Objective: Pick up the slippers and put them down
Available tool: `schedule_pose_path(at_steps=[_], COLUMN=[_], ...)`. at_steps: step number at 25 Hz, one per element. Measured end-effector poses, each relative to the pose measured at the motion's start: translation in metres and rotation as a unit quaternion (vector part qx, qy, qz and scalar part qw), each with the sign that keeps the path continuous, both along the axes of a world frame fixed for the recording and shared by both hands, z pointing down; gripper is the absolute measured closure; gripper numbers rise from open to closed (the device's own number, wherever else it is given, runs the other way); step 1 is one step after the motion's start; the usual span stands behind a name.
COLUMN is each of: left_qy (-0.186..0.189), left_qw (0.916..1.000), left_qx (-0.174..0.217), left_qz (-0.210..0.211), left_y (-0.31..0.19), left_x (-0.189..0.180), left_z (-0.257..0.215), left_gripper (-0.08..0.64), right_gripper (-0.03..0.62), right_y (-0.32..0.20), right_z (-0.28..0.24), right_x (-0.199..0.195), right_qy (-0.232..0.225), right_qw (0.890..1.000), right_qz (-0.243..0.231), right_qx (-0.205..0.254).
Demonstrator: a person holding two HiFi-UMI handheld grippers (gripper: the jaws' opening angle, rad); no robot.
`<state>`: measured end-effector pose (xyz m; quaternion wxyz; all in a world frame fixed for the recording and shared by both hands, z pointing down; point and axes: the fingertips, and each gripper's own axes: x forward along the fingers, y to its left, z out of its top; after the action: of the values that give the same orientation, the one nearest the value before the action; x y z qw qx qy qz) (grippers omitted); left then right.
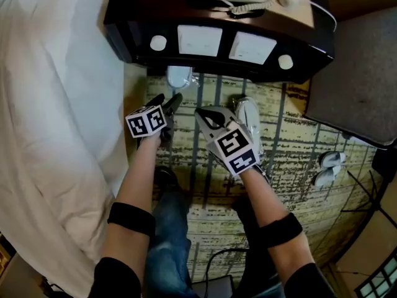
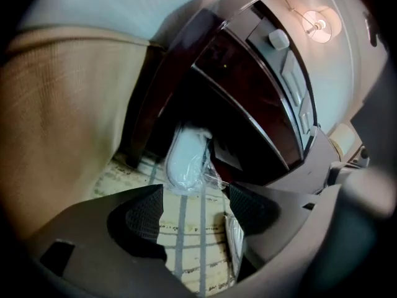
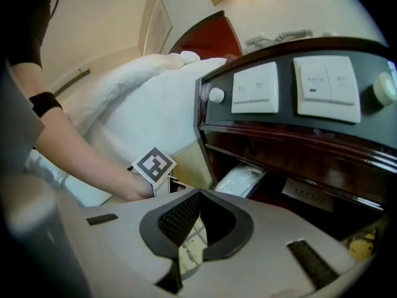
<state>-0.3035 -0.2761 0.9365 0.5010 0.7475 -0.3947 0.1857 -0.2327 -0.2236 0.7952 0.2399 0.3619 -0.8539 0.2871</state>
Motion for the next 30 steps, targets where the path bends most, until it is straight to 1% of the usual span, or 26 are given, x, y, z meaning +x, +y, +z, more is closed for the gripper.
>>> schedule_pose_path(at_steps=[3, 5, 12, 15, 19, 21, 23, 24, 25, 26, 27, 28, 30], left_qy=[0.008, 0.027, 0.081, 0.115, 0.168, 0.179, 0.182, 0.182, 0.182, 0.182, 0.185, 0.188, 0.197], left_qw=[0.9999, 0.9993, 0.9953, 0.9912, 0.9826, 0.9804, 0.98, 0.9802, 0.9805, 0.9806, 0.9803, 0.9796, 0.9777], left_qx=[-0.001, 0.0, 0.009, 0.01, 0.007, 0.006, 0.007, 0.009, 0.012, 0.017, 0.023, 0.03, 0.042], left_qz=[-0.014, -0.025, -0.053, -0.065, -0.079, -0.083, -0.08, -0.077, -0.073, -0.07, -0.067, -0.064, -0.06], left_y=[-0.009, -0.018, -0.047, -0.056, -0.062, -0.063, -0.062, -0.061, -0.061, -0.06, -0.06, -0.059, -0.058], left_x=[0.001, 0.006, 0.012, 0.013, 0.022, 0.025, 0.028, 0.03, 0.031, 0.032, 0.033, 0.035, 0.036], left_z=[0.023, 0.035, 0.066, 0.074, 0.08, 0.083, 0.085, 0.085, 0.084, 0.083, 0.081, 0.078, 0.073], left_gripper=[0.211, 0.177, 0.121, 0.121, 0.126, 0.126, 0.126, 0.14, 0.208, 0.295, 0.345, 0.374, 0.402], right_gripper=[0.594, 0.594, 0.594, 0.594, 0.594, 0.594, 0.594, 0.594, 0.594, 0.594, 0.594, 0.594, 0.594], right_y=[-0.006, -0.009, -0.014, -0.012, -0.008, -0.005, -0.003, -0.002, -0.001, -0.001, 0.0, -0.001, -0.001], right_z=[0.021, 0.034, 0.064, 0.075, 0.089, 0.094, 0.097, 0.098, 0.099, 0.099, 0.099, 0.1, 0.099], right_x=[-0.007, -0.009, -0.01, -0.011, -0.007, -0.006, -0.007, -0.007, -0.007, -0.007, -0.006, -0.006, -0.006], right_qy=[-0.005, -0.007, -0.02, -0.025, -0.027, -0.029, -0.03, -0.029, -0.029, -0.029, -0.029, -0.03, -0.032], right_qw=[1.0, 1.0, 0.999, 0.999, 0.999, 0.999, 0.999, 0.999, 0.999, 0.999, 0.999, 0.999, 0.999], right_qz=[-0.008, -0.011, -0.014, -0.02, -0.016, -0.013, -0.015, -0.017, -0.019, -0.019, -0.019, -0.019, -0.017], right_qx=[0.01, 0.016, 0.029, 0.028, 0.023, 0.019, 0.018, 0.018, 0.018, 0.018, 0.018, 0.018, 0.017])
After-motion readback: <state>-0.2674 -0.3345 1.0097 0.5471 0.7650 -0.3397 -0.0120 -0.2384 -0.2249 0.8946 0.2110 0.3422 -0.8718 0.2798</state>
